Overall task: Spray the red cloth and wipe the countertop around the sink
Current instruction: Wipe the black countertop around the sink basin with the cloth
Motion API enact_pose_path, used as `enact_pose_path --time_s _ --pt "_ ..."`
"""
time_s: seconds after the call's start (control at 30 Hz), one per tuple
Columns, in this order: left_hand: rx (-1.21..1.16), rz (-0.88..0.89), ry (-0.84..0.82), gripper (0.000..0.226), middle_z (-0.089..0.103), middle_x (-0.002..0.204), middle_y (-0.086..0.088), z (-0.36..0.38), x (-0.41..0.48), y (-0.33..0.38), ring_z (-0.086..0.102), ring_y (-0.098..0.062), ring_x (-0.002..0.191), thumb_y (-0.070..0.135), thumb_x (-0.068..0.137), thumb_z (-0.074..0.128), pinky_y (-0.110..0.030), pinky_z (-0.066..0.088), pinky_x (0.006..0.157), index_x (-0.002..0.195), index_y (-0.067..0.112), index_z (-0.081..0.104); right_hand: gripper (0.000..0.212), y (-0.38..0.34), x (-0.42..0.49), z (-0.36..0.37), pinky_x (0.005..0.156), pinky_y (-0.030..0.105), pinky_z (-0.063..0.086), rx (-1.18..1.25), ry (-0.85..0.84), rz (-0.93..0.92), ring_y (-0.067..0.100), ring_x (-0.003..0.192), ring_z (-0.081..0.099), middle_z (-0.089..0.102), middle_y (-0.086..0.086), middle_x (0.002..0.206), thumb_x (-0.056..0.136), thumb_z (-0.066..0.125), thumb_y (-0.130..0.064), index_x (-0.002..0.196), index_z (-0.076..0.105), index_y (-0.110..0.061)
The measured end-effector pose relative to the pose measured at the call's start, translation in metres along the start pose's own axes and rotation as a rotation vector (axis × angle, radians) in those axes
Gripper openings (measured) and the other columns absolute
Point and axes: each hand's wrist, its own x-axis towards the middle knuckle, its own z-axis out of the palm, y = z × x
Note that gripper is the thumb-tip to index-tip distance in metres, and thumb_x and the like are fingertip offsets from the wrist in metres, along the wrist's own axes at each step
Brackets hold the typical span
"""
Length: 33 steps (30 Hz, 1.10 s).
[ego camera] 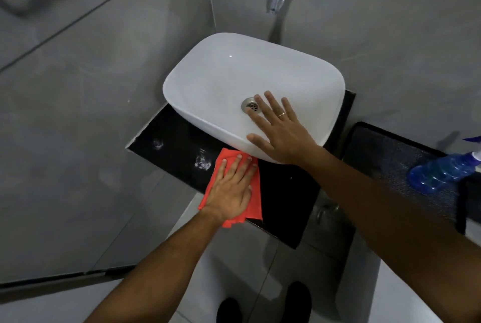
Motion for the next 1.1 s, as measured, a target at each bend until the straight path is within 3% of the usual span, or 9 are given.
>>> enact_pose_path --time_s 0.1,0.27,0.43,0.6,0.77,1.1 --pt "0.011 -0.011 -0.017 0.063 0.010 0.167 0.000 -0.003 -0.001 -0.029 -0.007 -0.020 0.154 0.041 0.101 0.032 -0.056 0.005 0.124 0.158 0.024 0.012 0.068 -0.019 0.015 0.004 0.124 0.053 0.001 0.001 0.000 -0.059 0.028 0.154 -0.004 0.006 0.009 0.167 0.100 0.016 -0.060 0.157 0.018 -0.022" --pt "-0.028 -0.033 -0.008 0.062 0.015 0.166 0.001 -0.014 0.002 -0.074 -0.002 -0.022 0.155 0.038 0.100 0.034 -0.057 0.004 0.123 0.157 0.025 0.017 0.064 -0.029 0.024 0.014 0.122 0.056 0.005 0.041 -0.038 0.061 0.030 0.154 -0.003 0.004 0.010 0.167 0.101 0.023 -0.054 0.158 0.016 -0.024" --pt "-0.063 -0.030 0.018 0.060 0.019 0.165 0.001 -0.023 0.009 -0.104 0.002 -0.023 0.155 0.034 0.099 0.039 -0.058 0.004 0.123 0.156 0.023 0.024 0.069 -0.033 0.028 0.012 0.122 0.059 0.004 -0.006 -0.088 0.087 0.030 0.154 -0.005 0.001 0.010 0.167 0.098 0.007 -0.059 0.158 0.013 -0.025" --pt "-0.066 -0.012 -0.005 0.060 0.015 0.167 0.004 -0.026 0.013 -0.121 -0.004 -0.019 0.155 0.037 0.100 0.035 -0.056 0.002 0.123 0.157 0.028 0.019 0.069 -0.051 0.055 0.009 0.121 0.060 0.009 -0.070 -0.076 -0.051 0.033 0.153 0.005 0.009 0.013 0.166 0.099 0.012 -0.059 0.157 0.017 -0.022" --pt "-0.072 0.008 -0.004 0.058 0.014 0.167 0.005 -0.031 0.015 -0.143 -0.005 -0.016 0.154 0.038 0.102 0.034 -0.055 0.001 0.124 0.157 0.028 0.019 0.076 -0.080 0.100 0.018 0.122 0.059 0.005 -0.047 -0.120 -0.086 0.029 0.154 -0.006 -0.002 0.009 0.167 0.096 0.010 -0.068 0.158 0.005 -0.025" --pt "-0.038 -0.094 0.041 0.059 0.017 0.166 0.002 -0.042 0.020 -0.219 0.002 -0.019 0.155 0.033 0.101 0.036 -0.052 0.000 0.124 0.157 0.025 0.021 0.072 -0.084 0.109 0.035 0.122 0.059 0.009 -0.007 -0.165 -0.020 0.029 0.154 -0.006 -0.005 0.009 0.167 0.098 0.010 -0.066 0.157 -0.003 -0.027"
